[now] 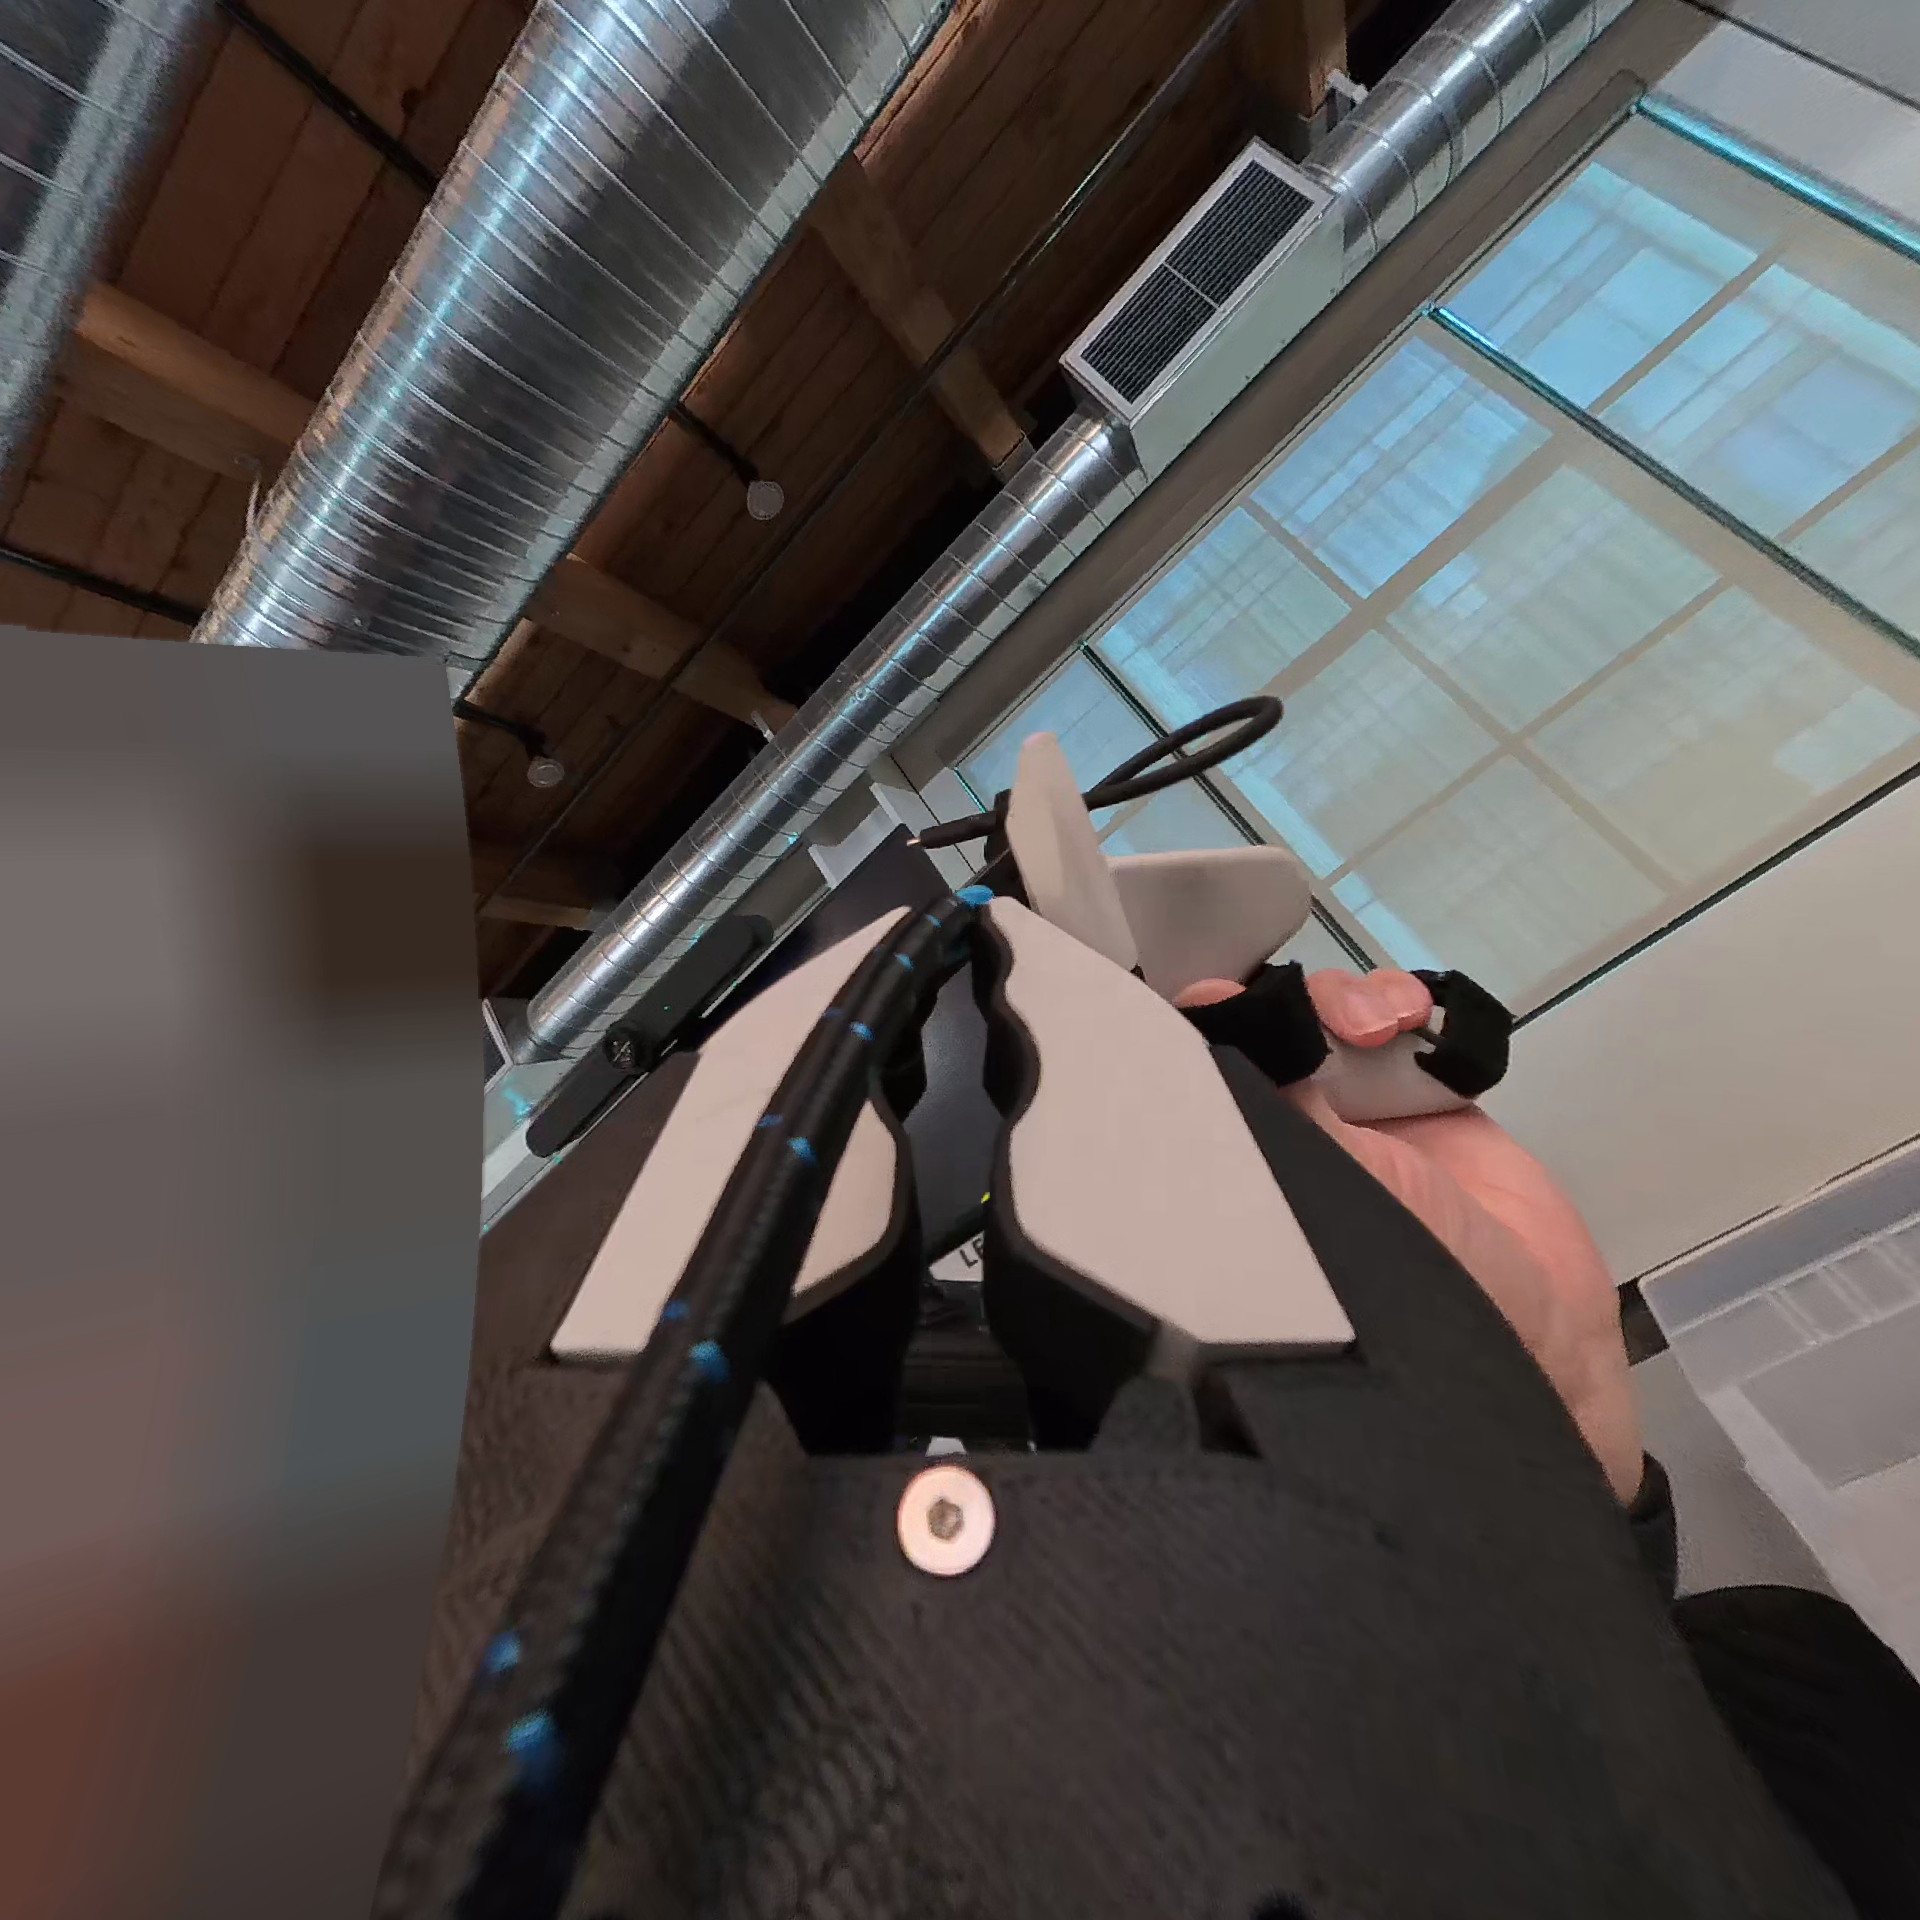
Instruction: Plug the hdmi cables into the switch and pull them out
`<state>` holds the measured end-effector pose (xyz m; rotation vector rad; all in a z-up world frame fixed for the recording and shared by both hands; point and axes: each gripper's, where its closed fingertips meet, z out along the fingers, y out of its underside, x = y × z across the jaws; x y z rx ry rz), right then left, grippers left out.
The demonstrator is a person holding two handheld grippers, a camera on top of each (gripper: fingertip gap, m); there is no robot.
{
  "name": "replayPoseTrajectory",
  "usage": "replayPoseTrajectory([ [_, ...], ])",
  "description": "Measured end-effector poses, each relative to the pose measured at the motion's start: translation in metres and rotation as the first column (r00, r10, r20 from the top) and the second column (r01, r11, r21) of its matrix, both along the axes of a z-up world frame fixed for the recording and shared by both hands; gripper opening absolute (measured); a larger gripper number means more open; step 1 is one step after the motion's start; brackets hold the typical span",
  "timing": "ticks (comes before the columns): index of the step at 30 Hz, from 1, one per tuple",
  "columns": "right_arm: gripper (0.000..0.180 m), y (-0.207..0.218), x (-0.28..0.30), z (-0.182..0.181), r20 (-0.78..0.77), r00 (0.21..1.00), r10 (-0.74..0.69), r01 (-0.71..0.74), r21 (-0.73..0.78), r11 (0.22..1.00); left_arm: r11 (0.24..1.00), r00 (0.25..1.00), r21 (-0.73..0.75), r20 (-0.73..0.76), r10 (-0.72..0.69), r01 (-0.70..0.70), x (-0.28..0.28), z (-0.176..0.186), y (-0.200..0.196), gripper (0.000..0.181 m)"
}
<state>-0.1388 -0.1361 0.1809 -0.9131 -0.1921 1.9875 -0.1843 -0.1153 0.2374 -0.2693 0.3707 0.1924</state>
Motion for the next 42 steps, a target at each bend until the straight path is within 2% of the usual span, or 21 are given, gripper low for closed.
replayPoseTrajectory([
  [8,0.008,0.0,0.001,-0.001,-0.039,0.999,0.014,-0.015,-0.023,1.0,0.997,0.997,-0.003,-0.025,0.077,-0.077,0.001,0.0,0.002,0.071],
  [12,0.007,-0.002,-0.004,0.0,0.008,0.999,0.052,-0.052,0.021,0.998,0.998,0.998,-0.052,-0.054,-0.02,0.017,0.002,0.0,0.004,0.071],
  [16,0.008,0.002,0.0,-0.001,-0.032,0.998,0.054,-0.054,-0.015,0.998,0.995,0.995,-0.029,-0.055,0.089,-0.09,0.002,0.001,0.005,0.071],
  [20,0.008,0.001,0.0,-0.001,-0.027,0.999,0.044,-0.044,-0.004,0.999,0.998,0.998,-0.05,-0.049,0.046,-0.048,0.004,0.0,0.008,0.07],
  [23,0.008,0.0,-0.001,-0.001,-0.039,0.997,0.072,-0.073,-0.014,0.997,0.996,0.996,-0.054,-0.054,0.068,-0.071,0.004,0.001,0.007,0.07],
  [35,0.009,0.0,0.005,0.0,-0.069,0.998,-0.004,0.004,-0.01,1.0,0.992,0.993,-0.063,-0.026,0.112,-0.113,0.007,0.001,0.008,0.07],
  [37,0.008,-0.001,0.003,0.001,-0.053,0.999,-0.006,0.006,0.01,1.0,0.994,0.998,-0.094,-0.017,0.055,-0.056,0.007,0.001,0.01,0.07],
  [40,0.007,-0.008,-0.003,0.006,0.027,0.999,-0.045,0.041,0.124,0.991,0.972,0.991,-0.194,0.012,-0.131,0.13,0.009,0.0,0.017,0.071],
  [42,0.007,-0.009,-0.001,0.009,0.051,0.99,-0.132,0.117,0.234,0.965,0.968,0.992,-0.218,0.009,-0.123,0.122,0.01,0.002,0.017,0.071],
])
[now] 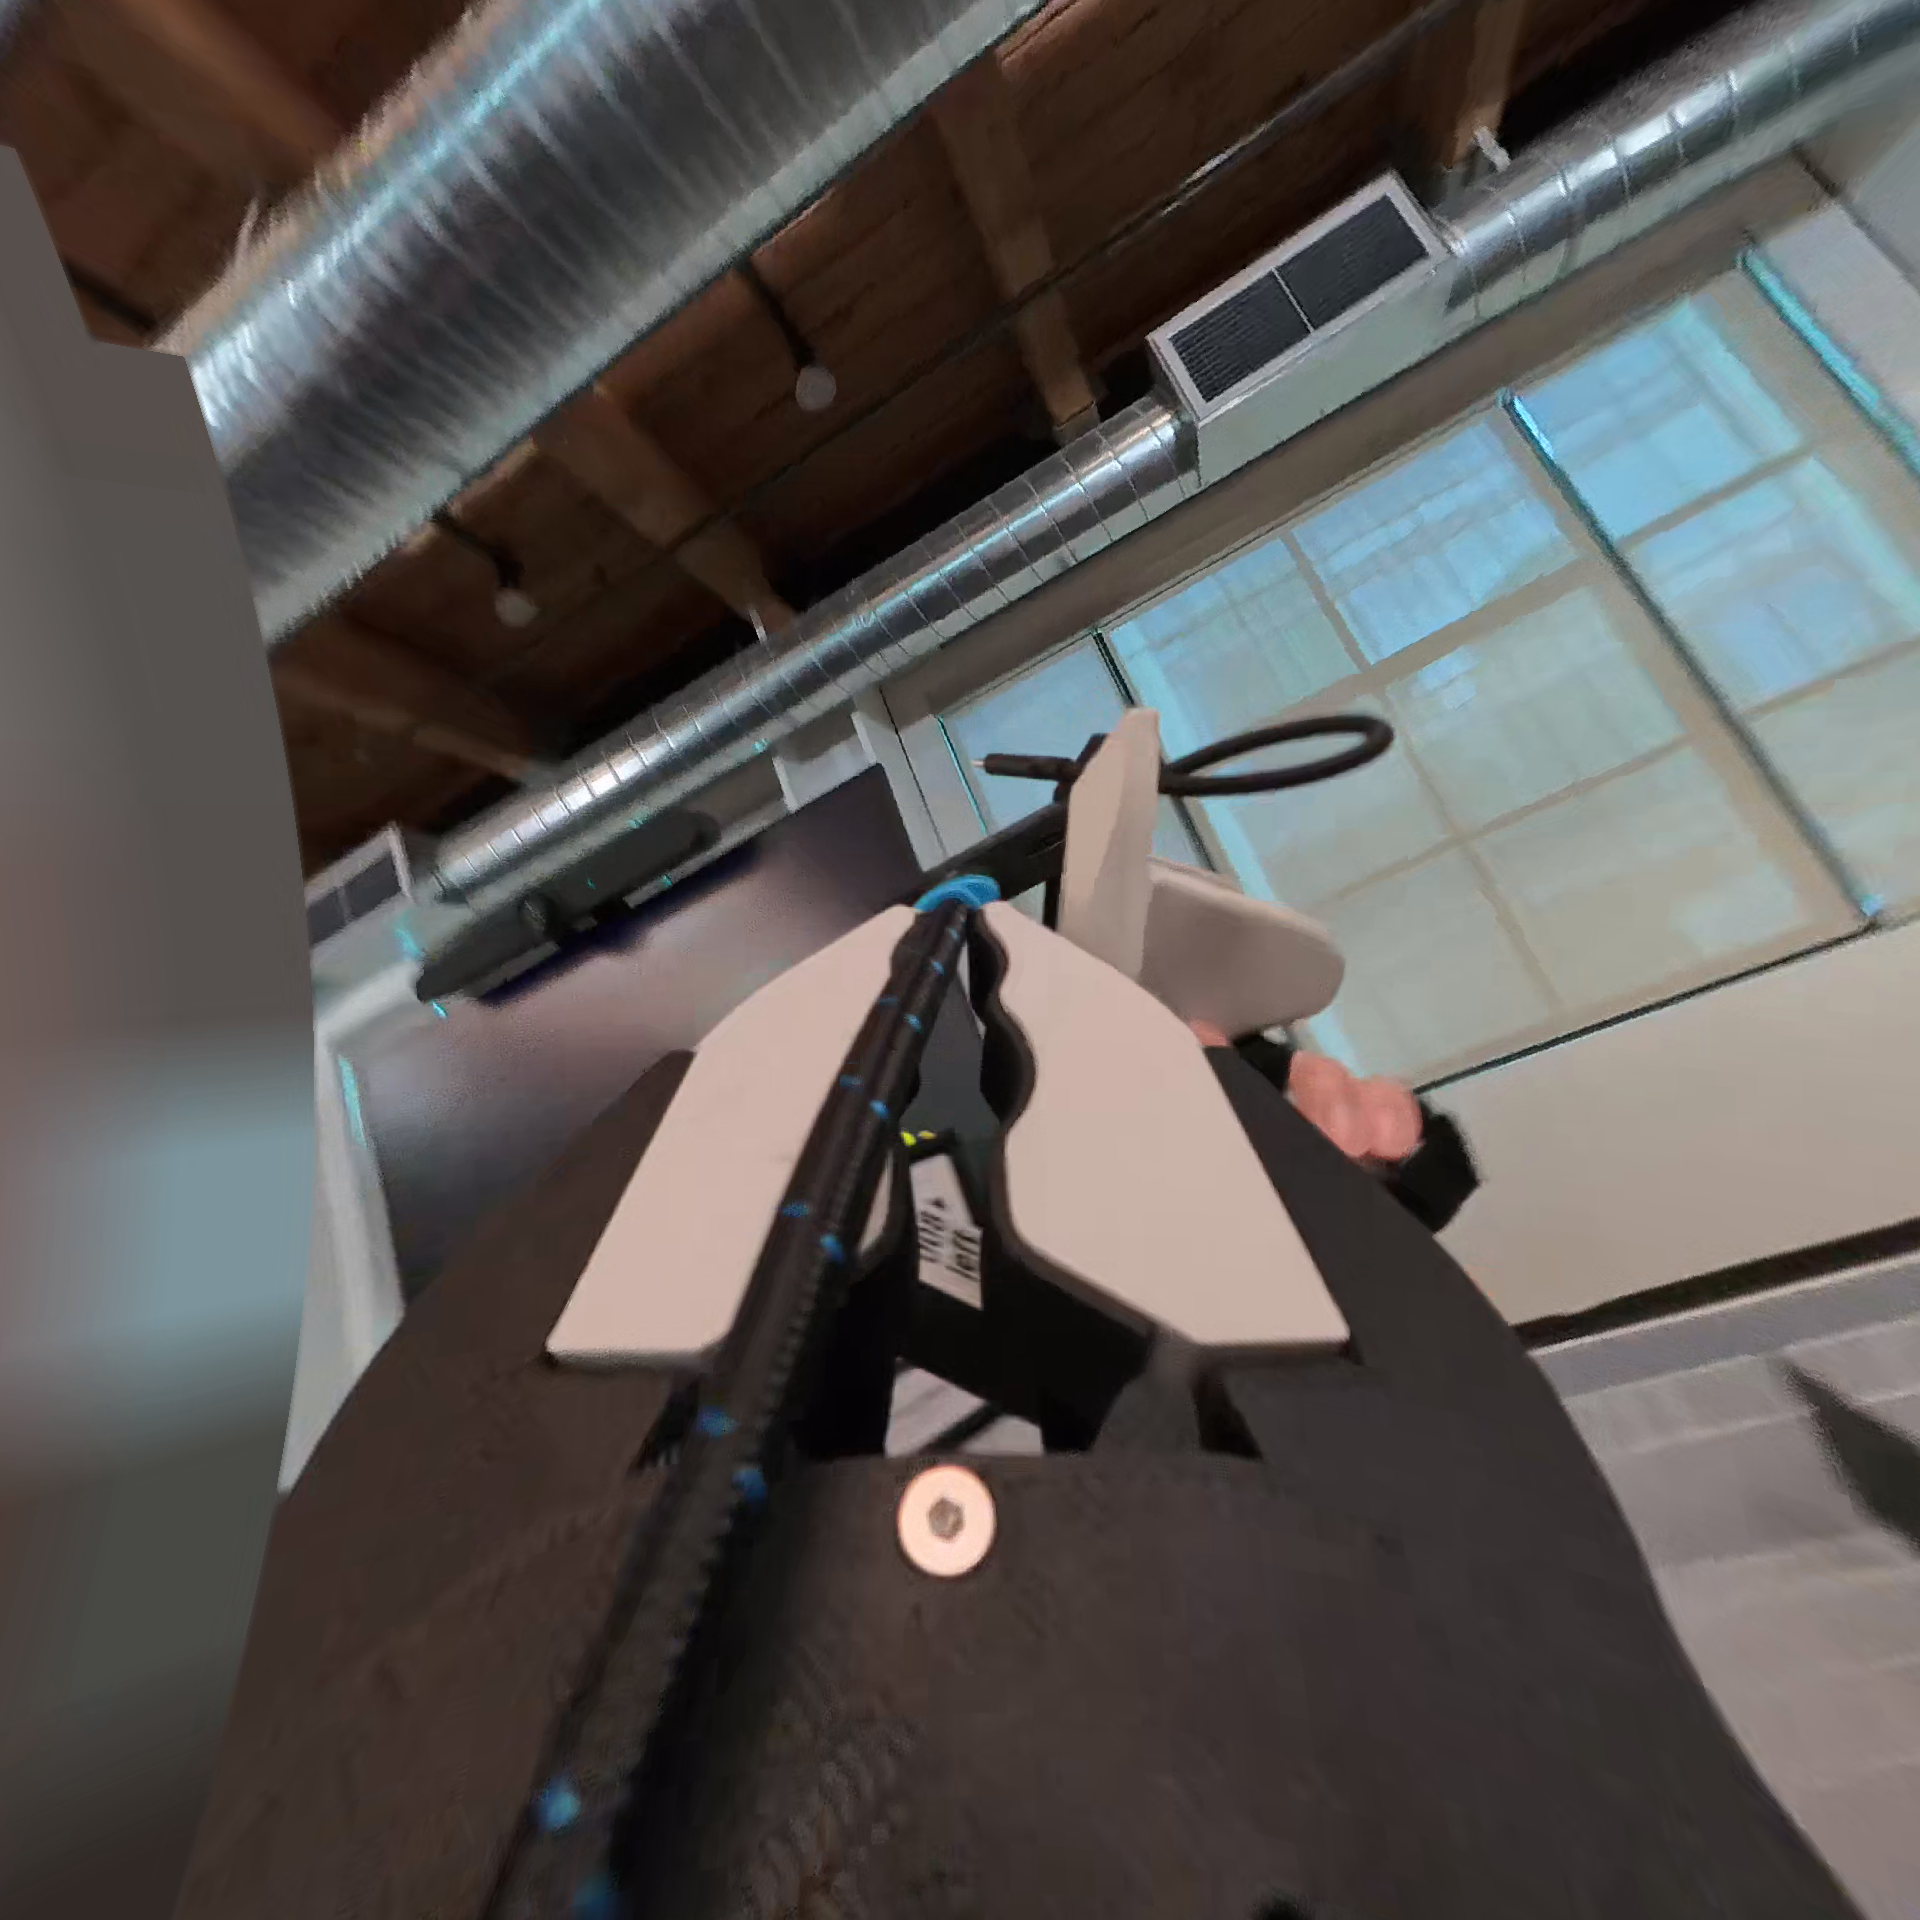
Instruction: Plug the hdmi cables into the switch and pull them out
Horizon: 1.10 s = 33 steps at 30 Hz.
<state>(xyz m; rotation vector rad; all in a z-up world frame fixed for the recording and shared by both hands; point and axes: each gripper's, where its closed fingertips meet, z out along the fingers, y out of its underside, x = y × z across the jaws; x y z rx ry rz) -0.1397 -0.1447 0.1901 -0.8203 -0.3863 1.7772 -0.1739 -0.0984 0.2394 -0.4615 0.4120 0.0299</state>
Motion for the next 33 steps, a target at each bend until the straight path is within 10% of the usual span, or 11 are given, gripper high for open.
replayPoseTrajectory([
  [9,0.03,-0.015,0.001,0.006,0.072,0.939,-0.335,0.272,0.441,0.856,0.992,0.996,-0.088,-0.002,-0.089,0.088,0.012,-0.002,0.002,0.071],
  [19,0.021,0.001,0.006,0.001,0.142,0.868,-0.475,0.338,0.531,0.777,0.986,0.993,-0.139,-0.067,-0.099,0.089,0.033,-0.014,0.009,0.071],
  [33,0.021,0.011,0.01,-0.002,0.185,0.924,-0.334,0.248,0.375,0.893,0.986,0.993,-0.162,-0.114,0.025,-0.043,0.033,-0.019,0.02,0.07],
])
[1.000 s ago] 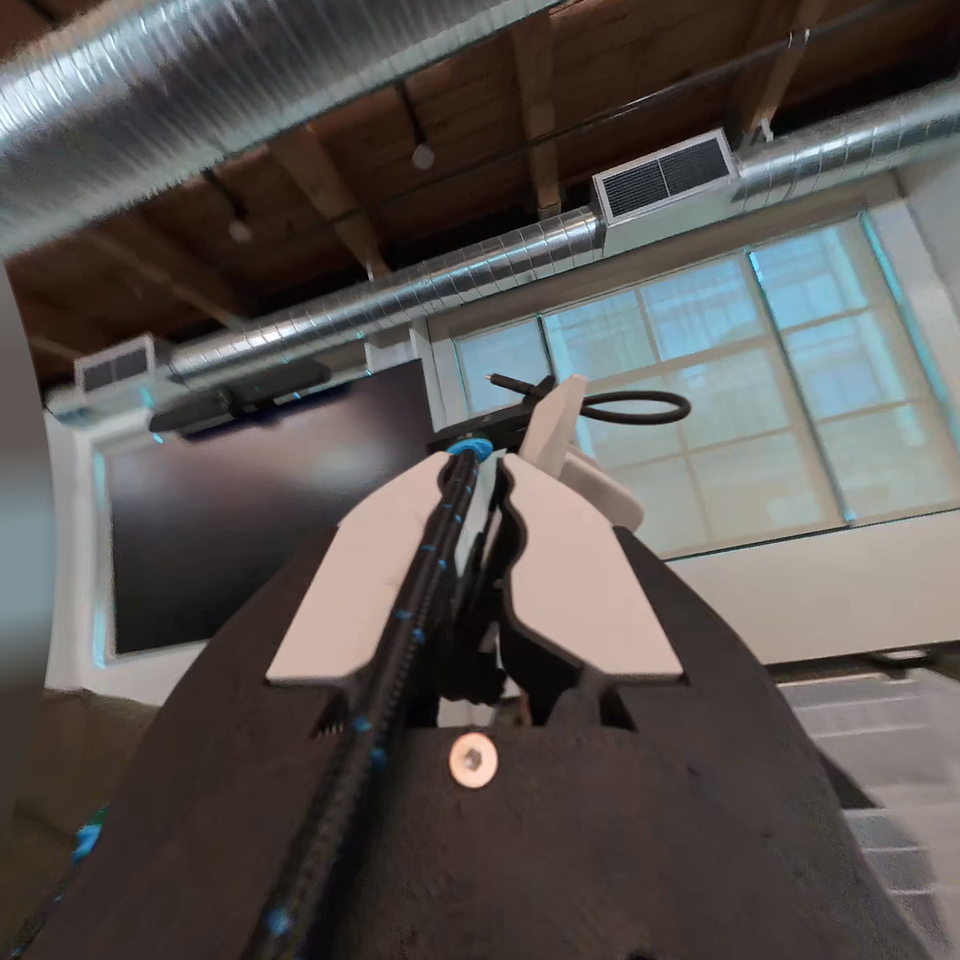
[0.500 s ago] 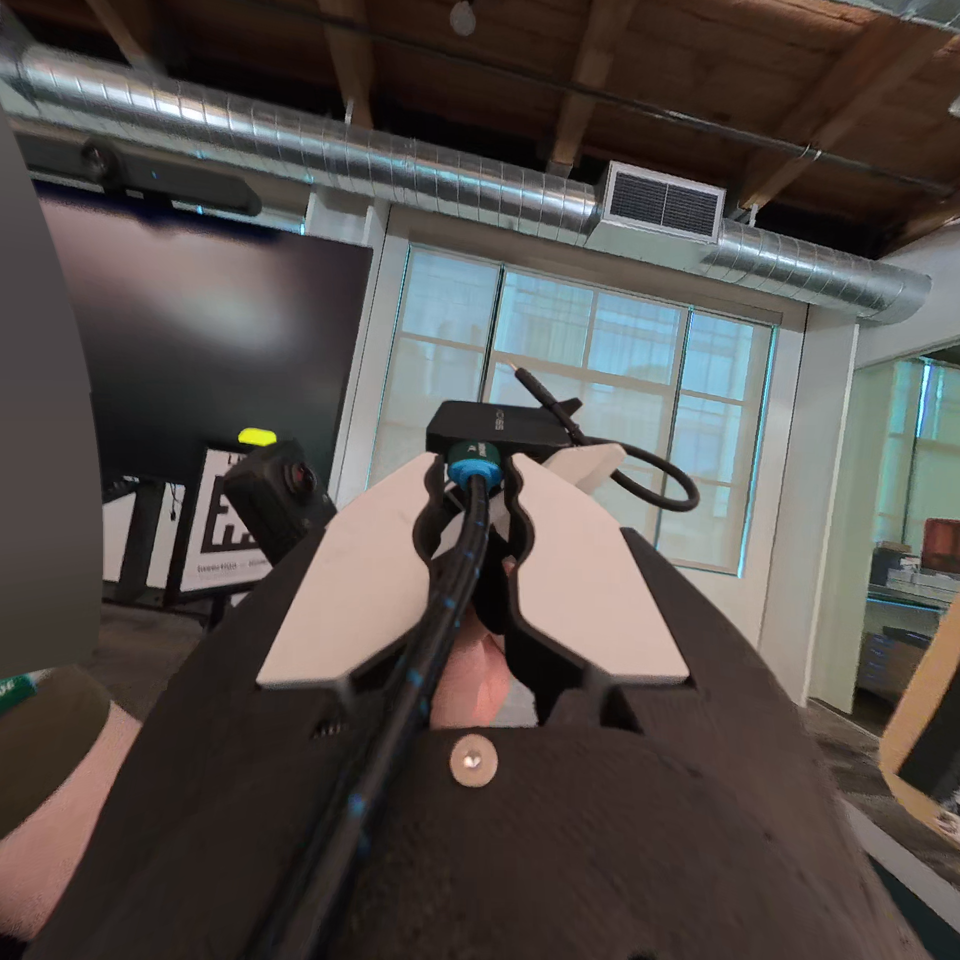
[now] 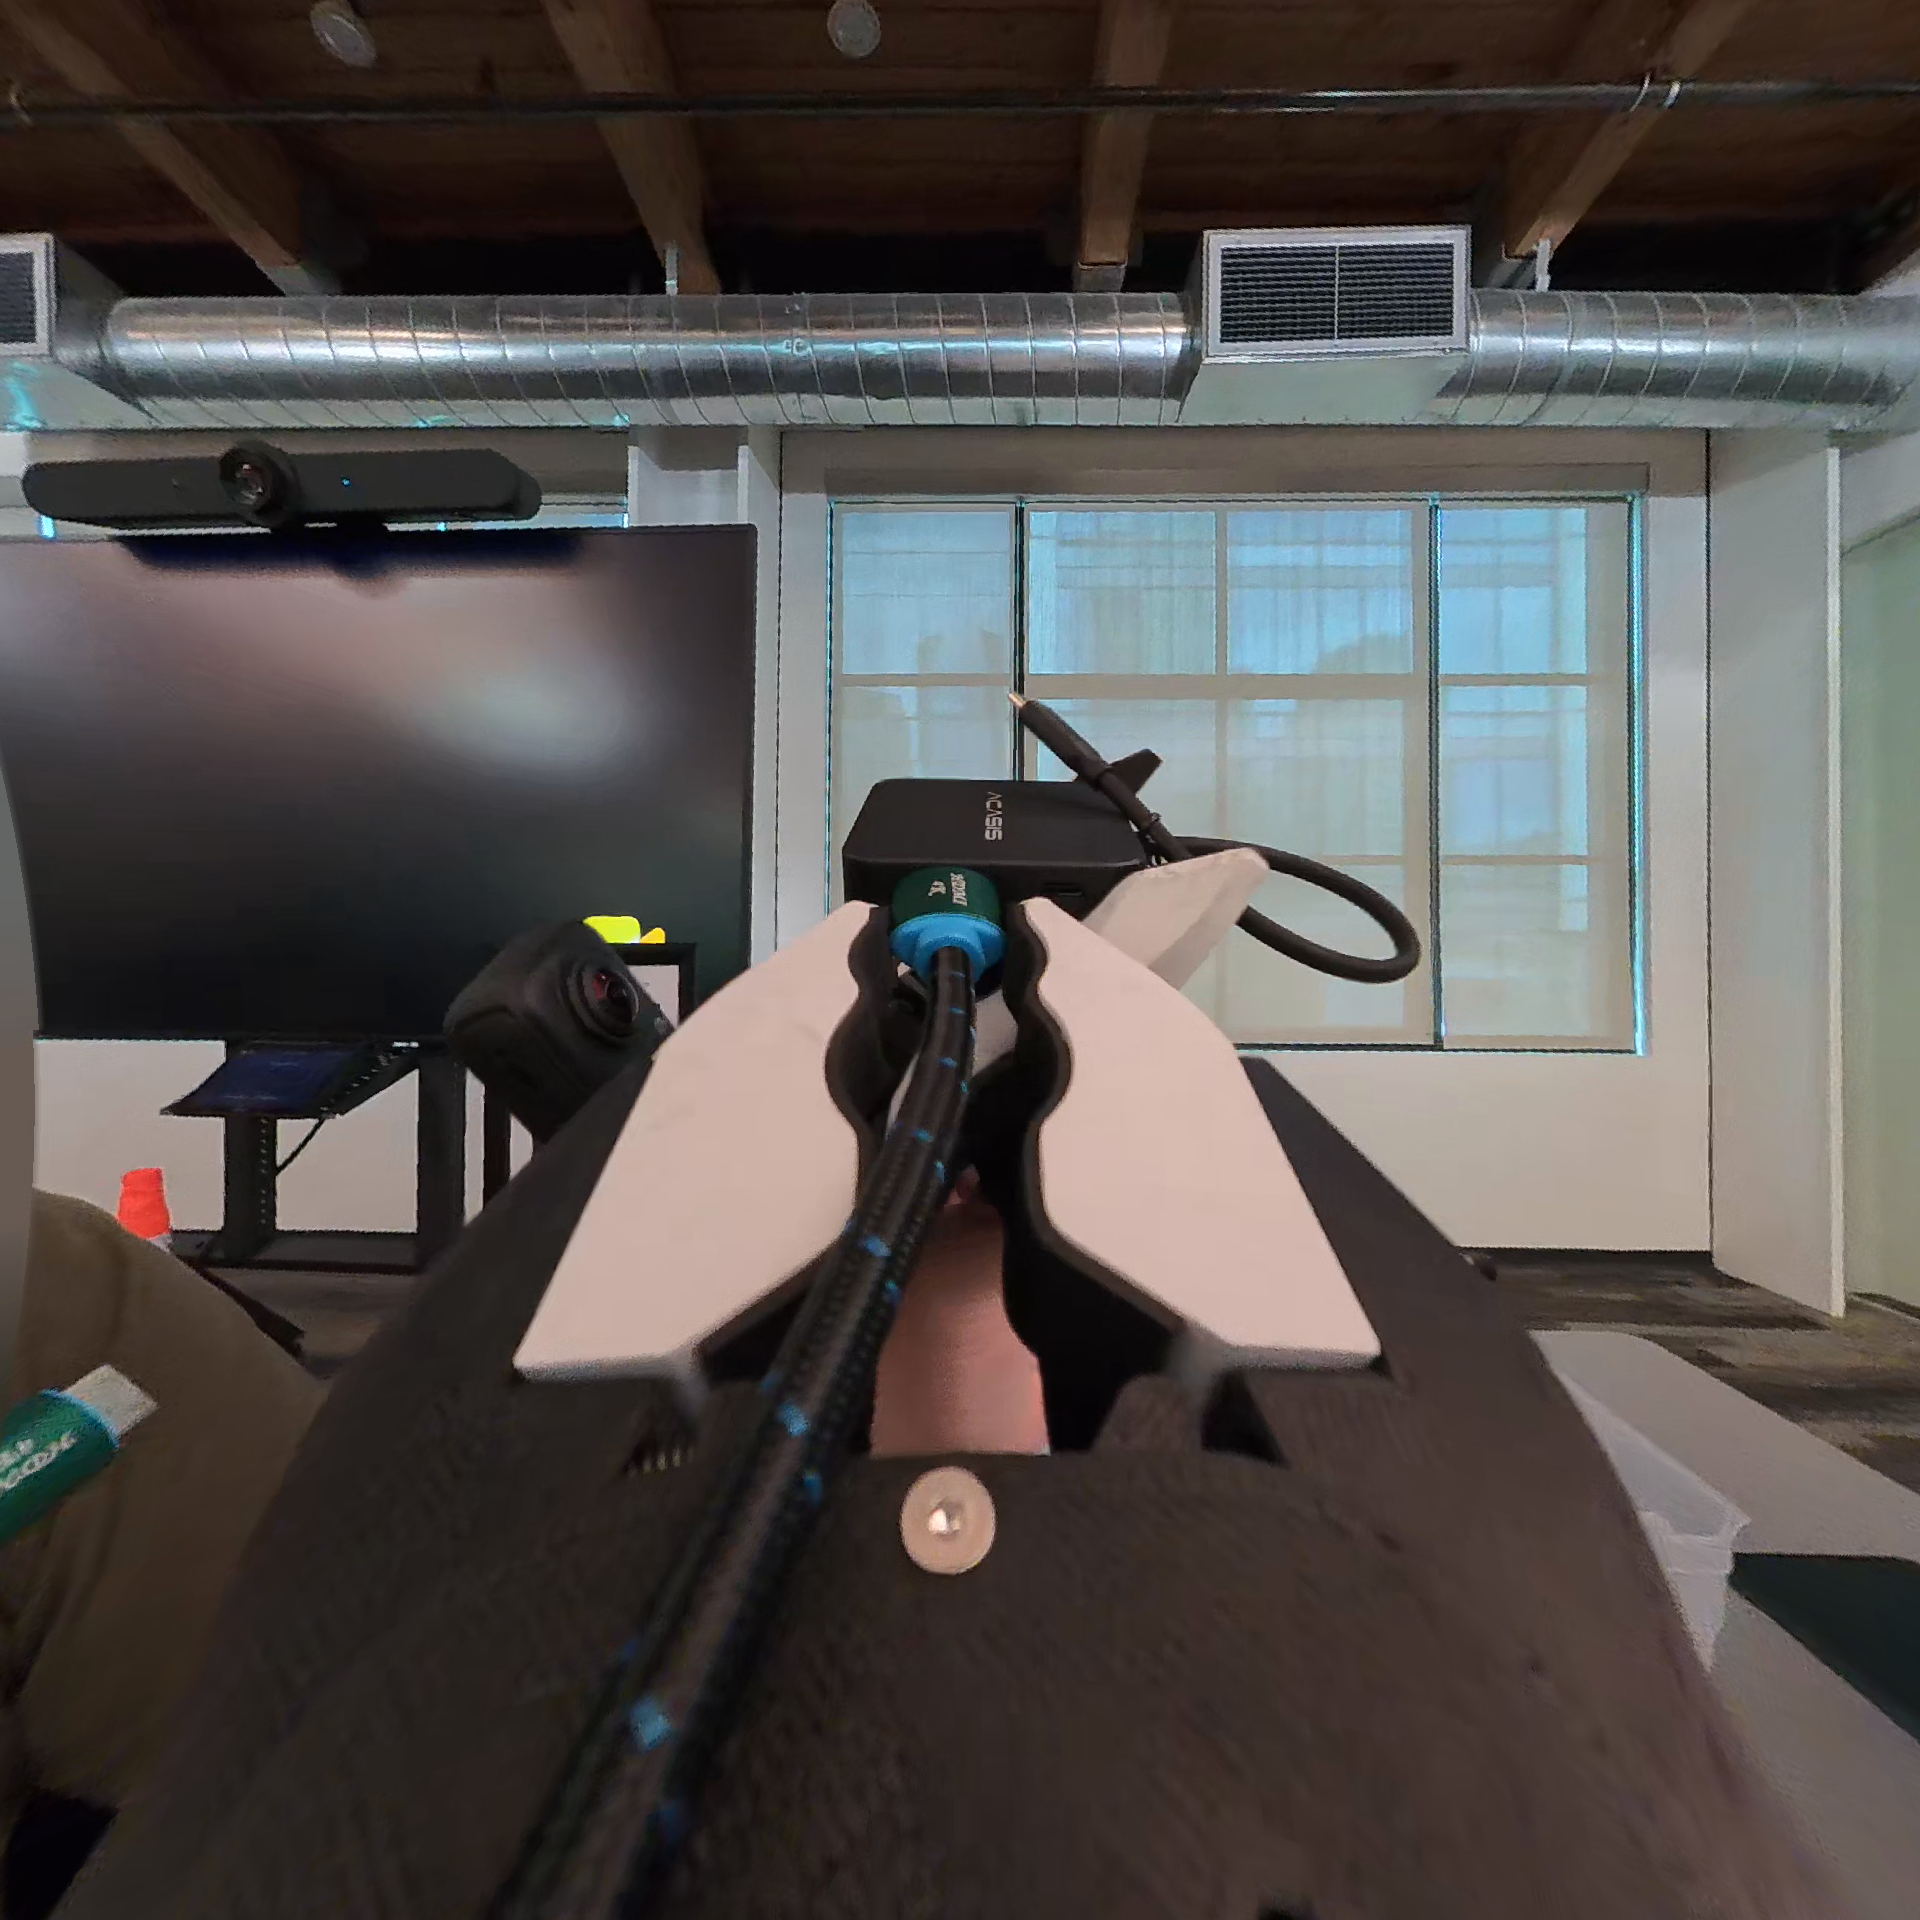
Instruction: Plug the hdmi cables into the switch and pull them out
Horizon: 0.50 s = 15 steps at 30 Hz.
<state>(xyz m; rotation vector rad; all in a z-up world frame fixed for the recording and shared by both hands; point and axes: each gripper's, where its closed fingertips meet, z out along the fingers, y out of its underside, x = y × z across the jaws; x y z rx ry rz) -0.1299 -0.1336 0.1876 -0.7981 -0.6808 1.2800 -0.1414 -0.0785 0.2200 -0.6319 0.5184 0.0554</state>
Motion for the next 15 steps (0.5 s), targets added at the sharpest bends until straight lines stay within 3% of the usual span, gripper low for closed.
replayPoseTrajectory([
  [7,0.022,0.001,-0.001,-0.002,-0.007,1.0,-0.025,0.025,-0.025,0.999,0.996,0.996,-0.01,-0.012,0.084,-0.084,-0.004,-0.003,0.009,0.069],
  [9,0.022,-0.006,0.003,0.005,-0.027,0.996,-0.085,0.086,0.035,0.996,0.974,0.974,0.033,-0.008,0.225,-0.225,-0.015,-0.006,0.017,0.021],
  [10,0.022,-0.01,0.002,0.008,0.003,0.992,-0.13,0.129,0.072,0.989,0.968,0.97,0.077,-0.013,0.242,-0.241,-0.014,-0.011,0.019,0.014],
  [12,0.021,-0.011,0.007,0.014,0.042,0.976,-0.213,0.208,0.107,0.972,0.994,0.993,0.03,-0.056,0.105,-0.103,0.002,-0.026,0.023,0.0],
  [15,0.017,0.001,0.023,0.018,0.083,0.966,-0.244,0.24,0.052,0.969,0.997,1.0,-0.079,-0.027,-0.003,0.001,0.019,-0.035,0.029,0.016],
])
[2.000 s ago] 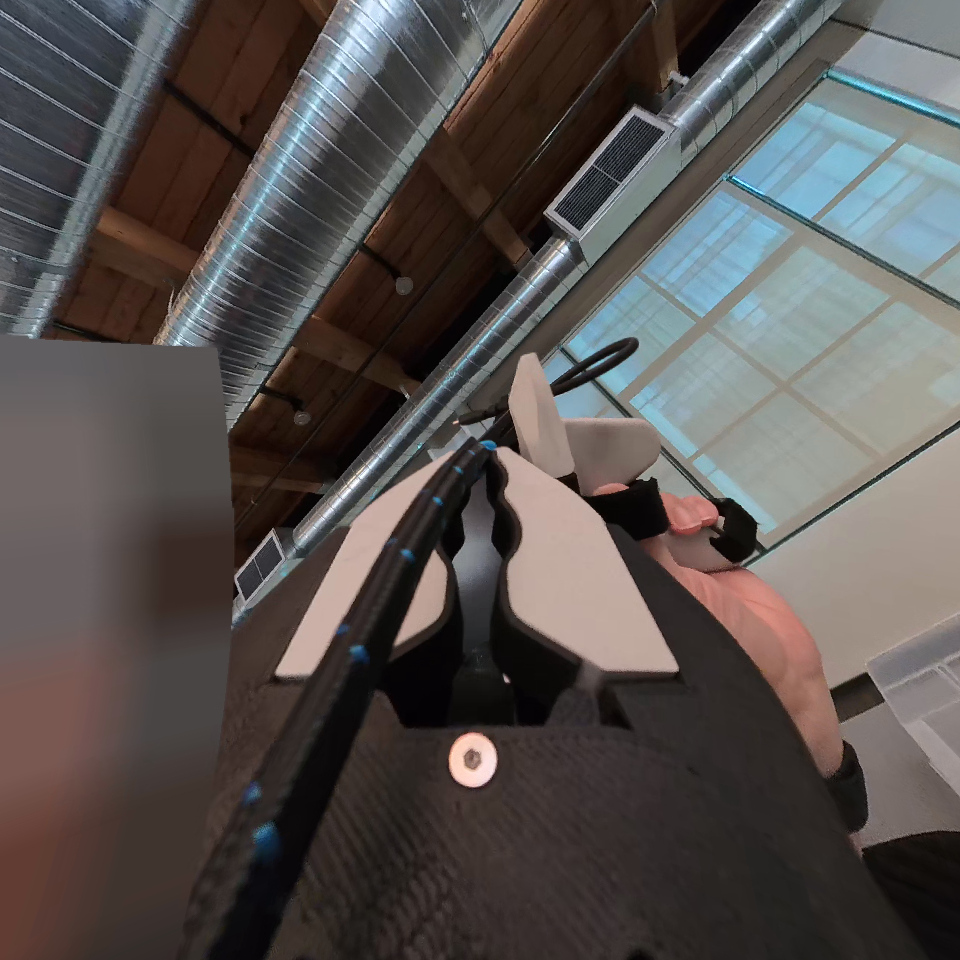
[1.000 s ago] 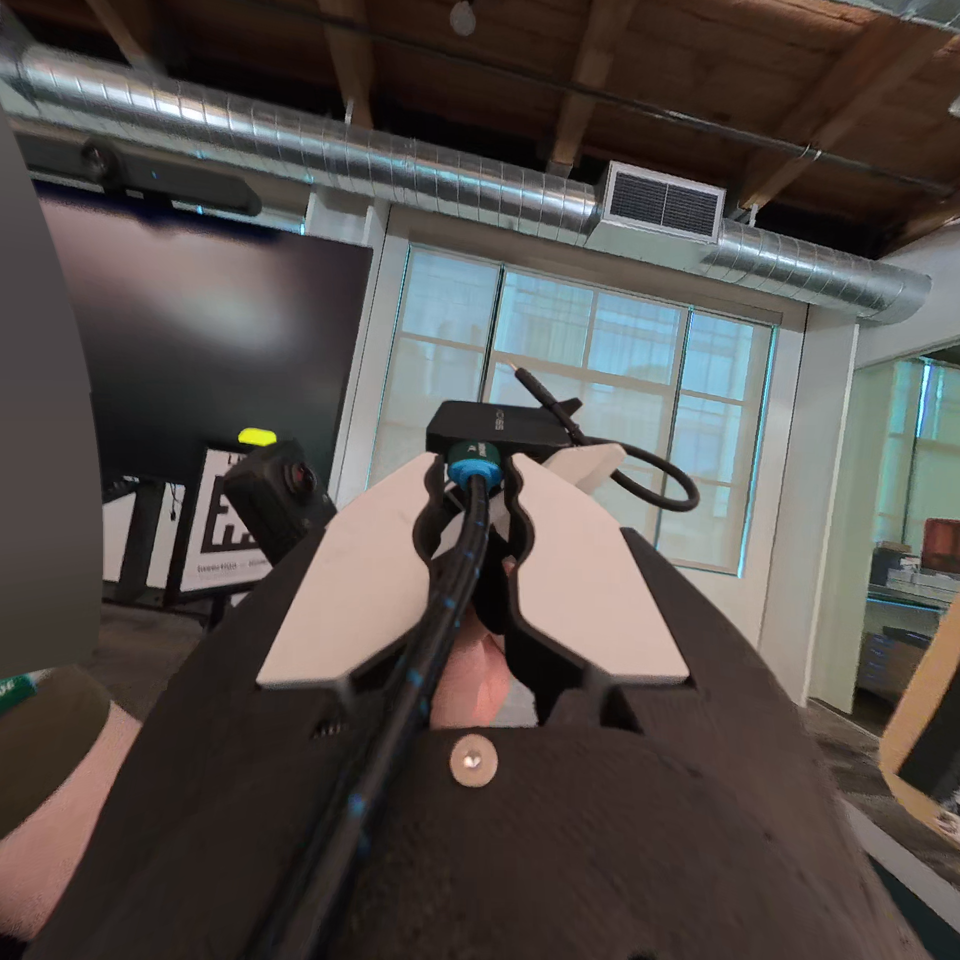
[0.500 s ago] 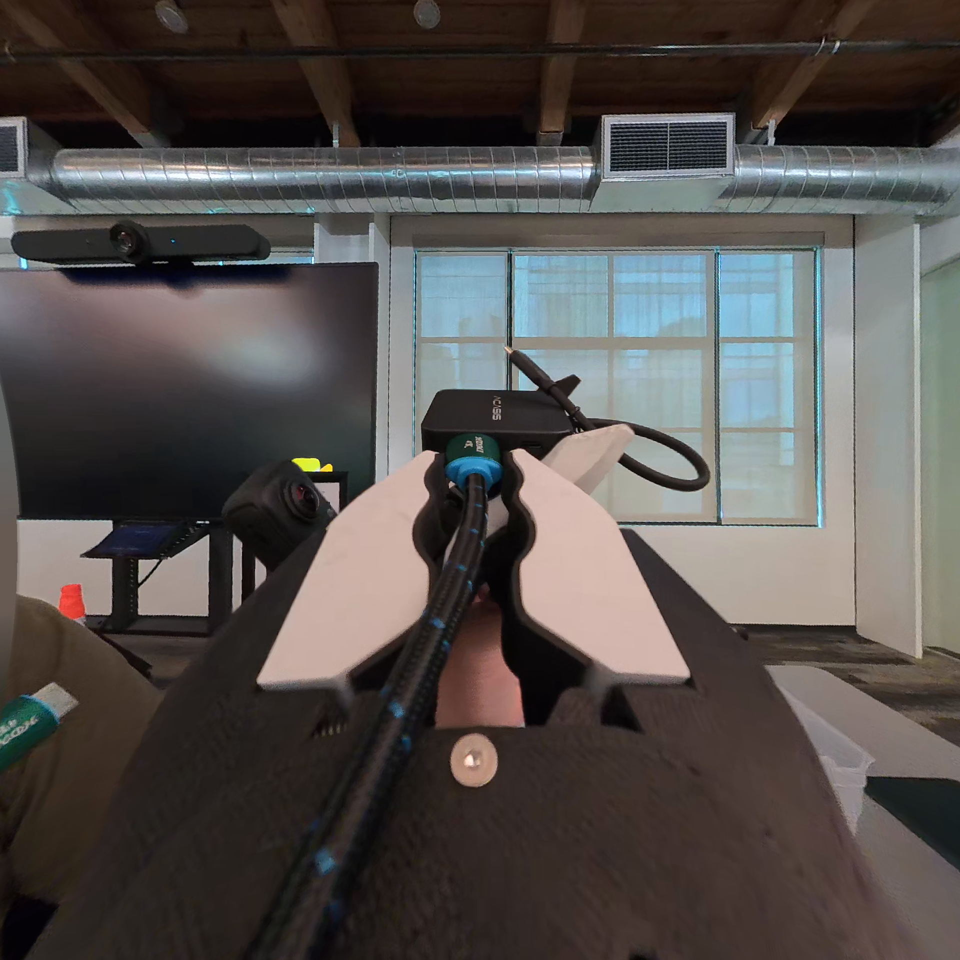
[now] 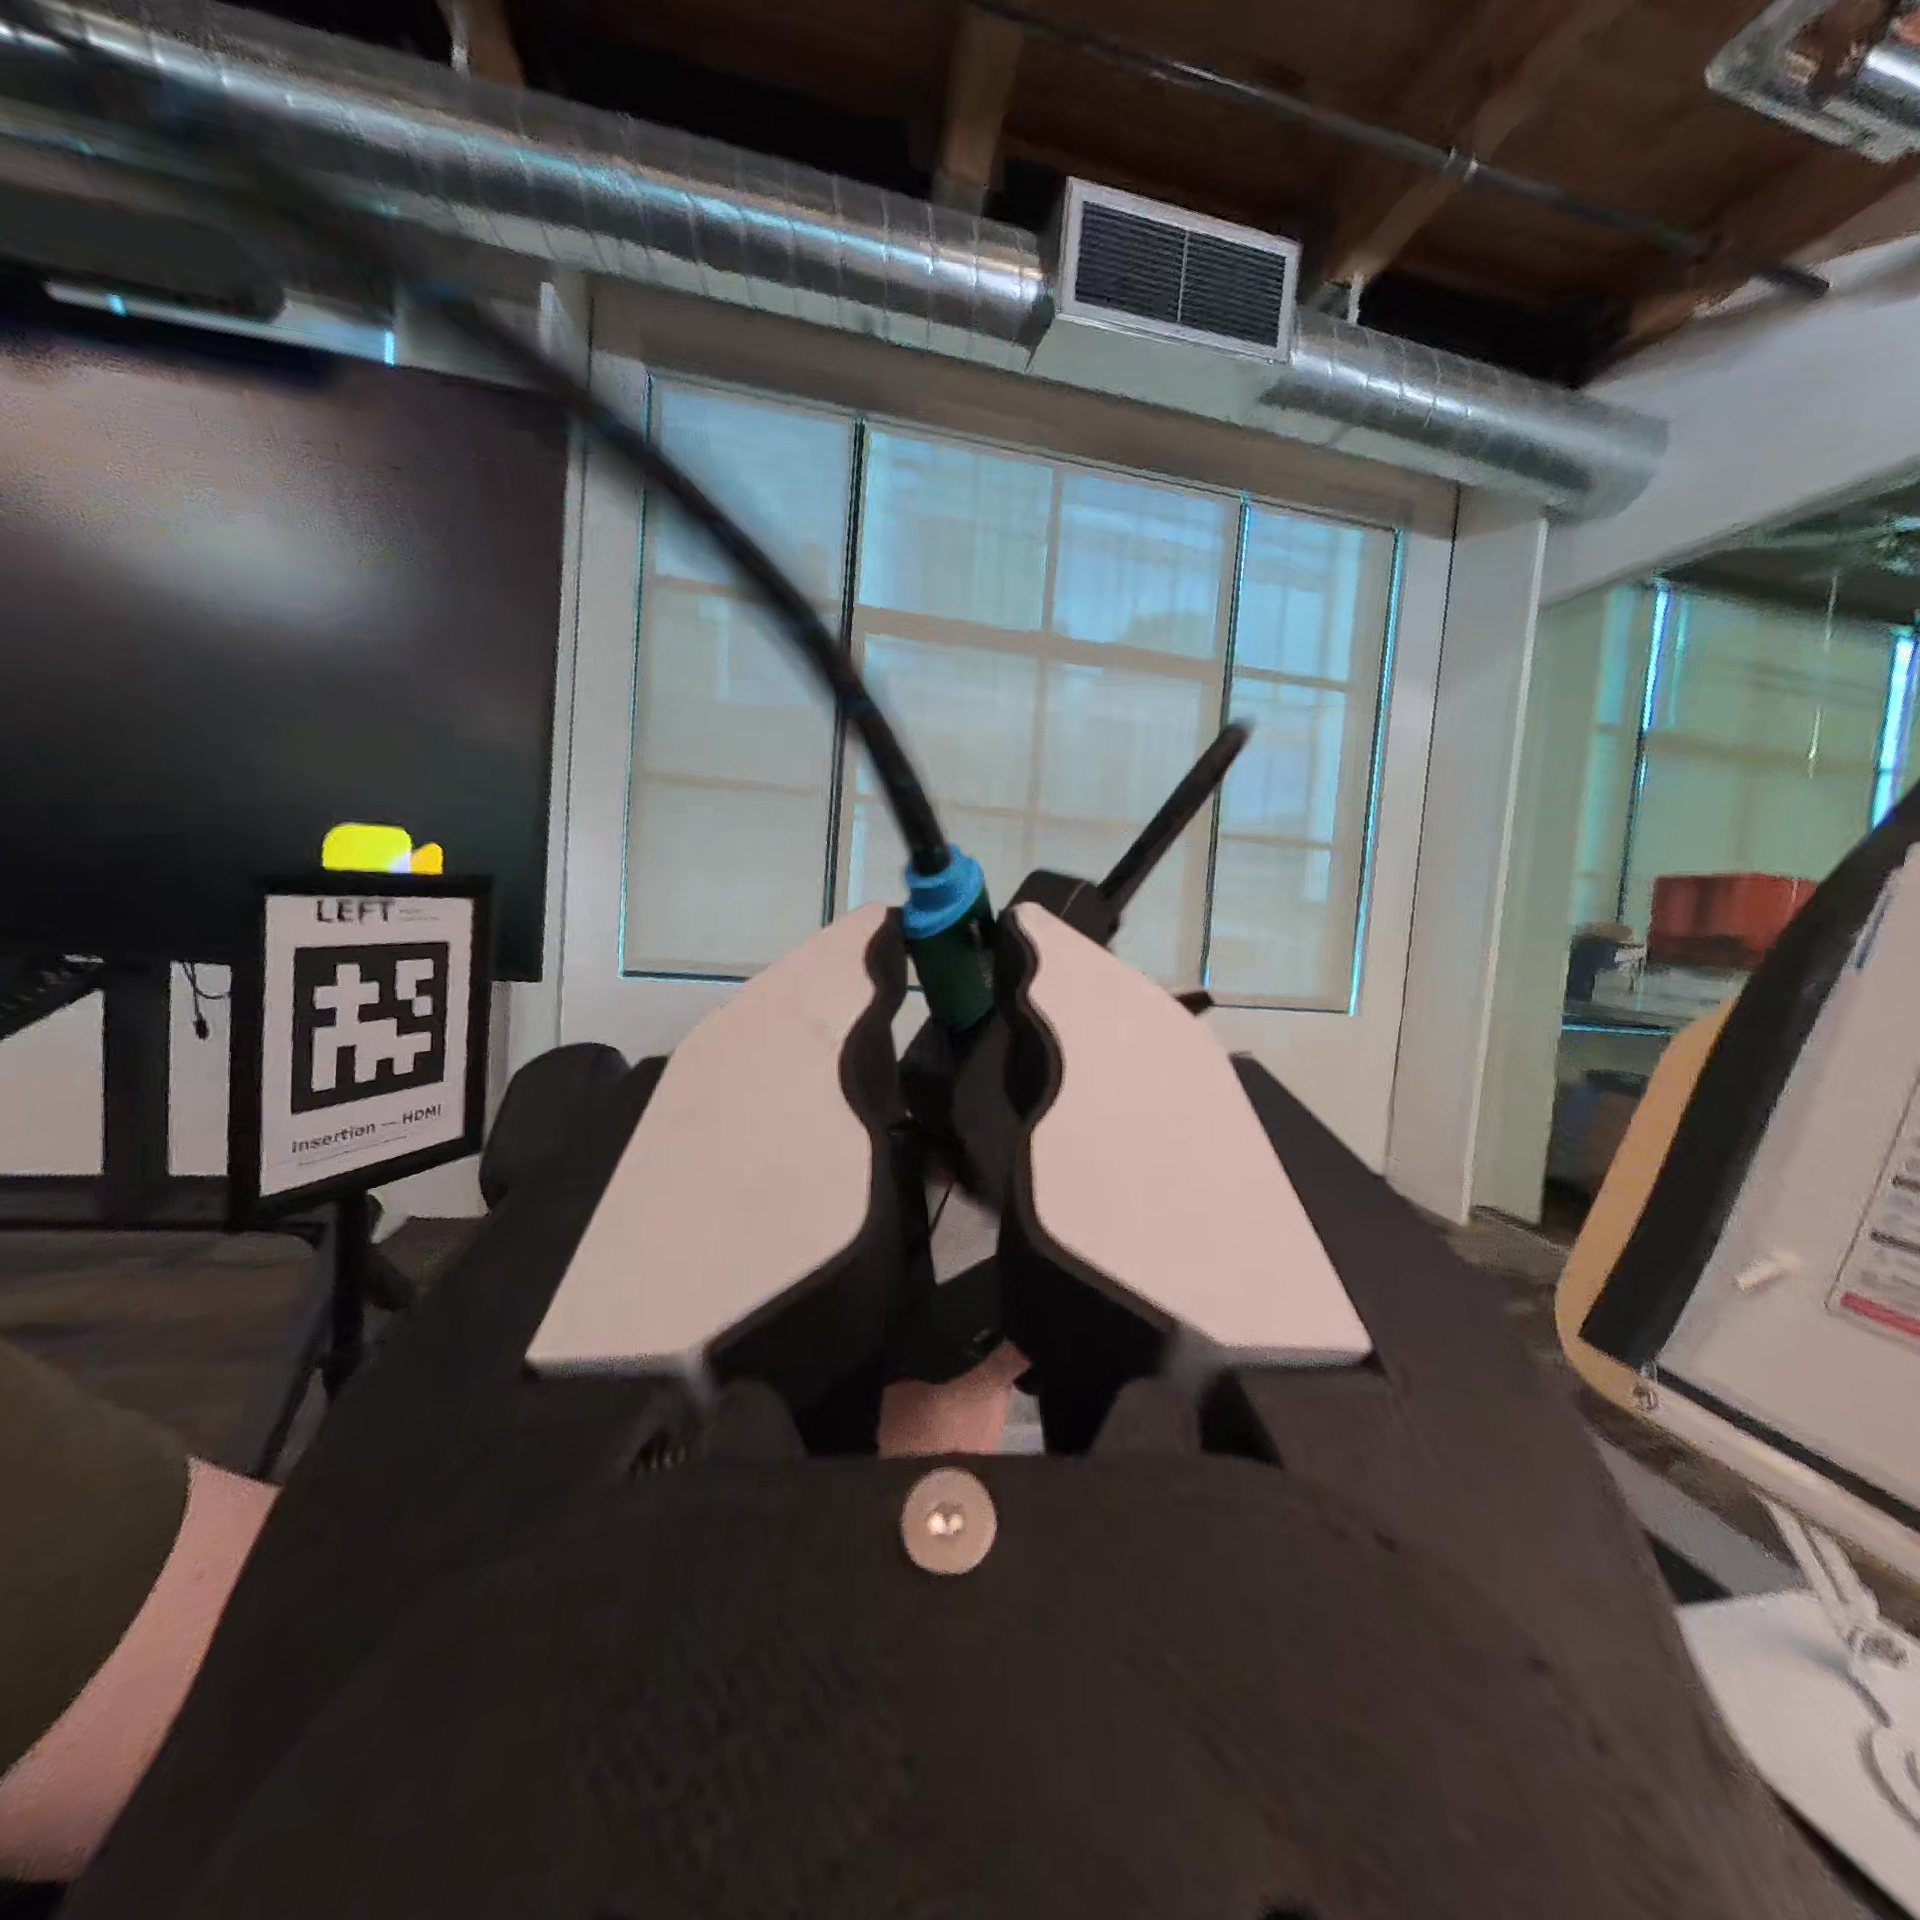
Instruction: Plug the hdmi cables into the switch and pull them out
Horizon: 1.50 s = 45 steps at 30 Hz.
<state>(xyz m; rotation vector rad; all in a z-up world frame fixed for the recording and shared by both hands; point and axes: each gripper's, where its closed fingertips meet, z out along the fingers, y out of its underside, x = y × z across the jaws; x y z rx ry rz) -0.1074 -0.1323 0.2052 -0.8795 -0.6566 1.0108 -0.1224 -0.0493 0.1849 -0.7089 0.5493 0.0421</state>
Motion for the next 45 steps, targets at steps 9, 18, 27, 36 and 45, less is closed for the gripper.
replayPoseTrajectory([
  [9,0.014,0.052,0.025,-0.025,-0.163,0.944,0.288,-0.331,-0.448,0.83,0.987,0.987,0.055,-0.046,0.154,-0.151,0.004,-0.007,0.007,0.05],
  [18,0.012,0.097,0.035,-0.057,-0.529,0.765,0.367,-0.642,-0.589,0.491,0.837,0.782,0.425,-0.362,0.507,-0.345,0.018,-0.035,0.01,0.027],
  [27,0.022,0.076,0.04,-0.045,-0.086,0.916,0.392,-0.392,-0.4,0.828,0.996,0.923,-0.093,-0.384,-0.038,0.003,0.018,-0.034,0.007,0.023],
  [36,0.045,0.06,0.055,-0.045,0.294,0.941,-0.168,0.082,0.284,0.955,0.812,0.803,-0.379,-0.234,-0.548,0.444,0.014,-0.028,-0.019,0.022],
  [45,0.044,0.044,0.081,-0.031,0.188,0.959,-0.214,0.116,0.432,0.895,0.384,0.52,-0.579,0.08,-0.851,0.719,0.005,-0.02,-0.038,0.022],
])
